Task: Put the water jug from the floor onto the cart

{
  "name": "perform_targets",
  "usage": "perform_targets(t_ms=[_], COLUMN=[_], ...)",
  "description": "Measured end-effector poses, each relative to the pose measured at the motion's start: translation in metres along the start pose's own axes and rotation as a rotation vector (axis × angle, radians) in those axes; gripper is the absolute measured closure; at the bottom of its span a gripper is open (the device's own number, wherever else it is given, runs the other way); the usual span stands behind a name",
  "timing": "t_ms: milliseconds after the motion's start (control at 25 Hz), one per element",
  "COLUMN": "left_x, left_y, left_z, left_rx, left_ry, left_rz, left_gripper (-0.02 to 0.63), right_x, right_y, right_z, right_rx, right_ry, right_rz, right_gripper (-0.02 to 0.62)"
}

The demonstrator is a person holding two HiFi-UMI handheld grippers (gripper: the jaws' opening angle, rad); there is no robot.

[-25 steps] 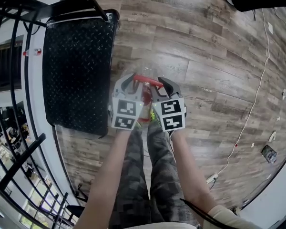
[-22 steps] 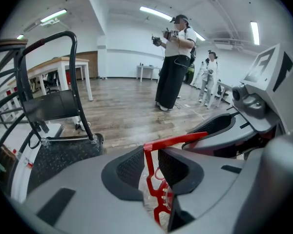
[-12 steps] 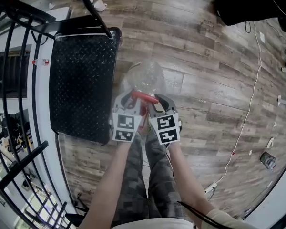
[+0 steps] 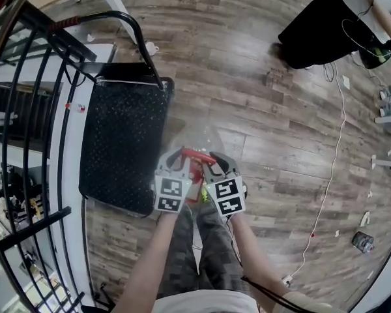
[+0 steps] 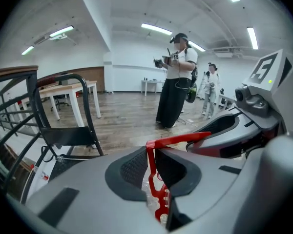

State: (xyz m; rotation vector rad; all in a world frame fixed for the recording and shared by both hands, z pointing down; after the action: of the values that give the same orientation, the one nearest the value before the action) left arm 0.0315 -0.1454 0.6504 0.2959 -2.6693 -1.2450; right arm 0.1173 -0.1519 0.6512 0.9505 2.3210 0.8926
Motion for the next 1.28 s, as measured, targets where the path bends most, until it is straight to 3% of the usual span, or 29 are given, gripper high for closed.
perform_targets(t_ms=[320, 560, 880, 1280], left_x=[-0.018, -0.028, -0.035, -0.031], left_y=[-0.039, -0.065, -0.097, -0.105], left_z=[0.078, 0.118, 0.149, 0.167], left_rx=[-0.035, -0.047, -0.072, -0.082], left_ry=[-0.060, -0.091, -0.160, -0.233], left_rz=[0.048, 0.035, 0.027, 0.069], left_gripper=[0.566, 0.569, 0.569, 0.569], right_x=[0.040, 0.058, 0.065, 0.076], right_y=[-0.036, -0.058, -0.089, -0.109], right_z=[0.070, 0.108, 0.137, 0.144], right_rx=[-0.014, -0.041, -0.076, -0.084], right_ry=[-0.072, -0.113, -0.181, -0.295], right_rz=[0.051, 0.077, 0.121, 0.216], right_gripper=[0.509, 0.515, 0.517, 0.522])
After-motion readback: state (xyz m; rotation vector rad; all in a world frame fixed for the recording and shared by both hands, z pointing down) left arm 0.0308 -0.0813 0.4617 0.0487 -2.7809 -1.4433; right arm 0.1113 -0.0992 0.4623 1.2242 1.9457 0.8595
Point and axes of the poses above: the fingertips, and each gripper's own axes: z backward along the fingers, x to its left, y out of its underside, the point moved 3 cm from there along z, backward along the fingers
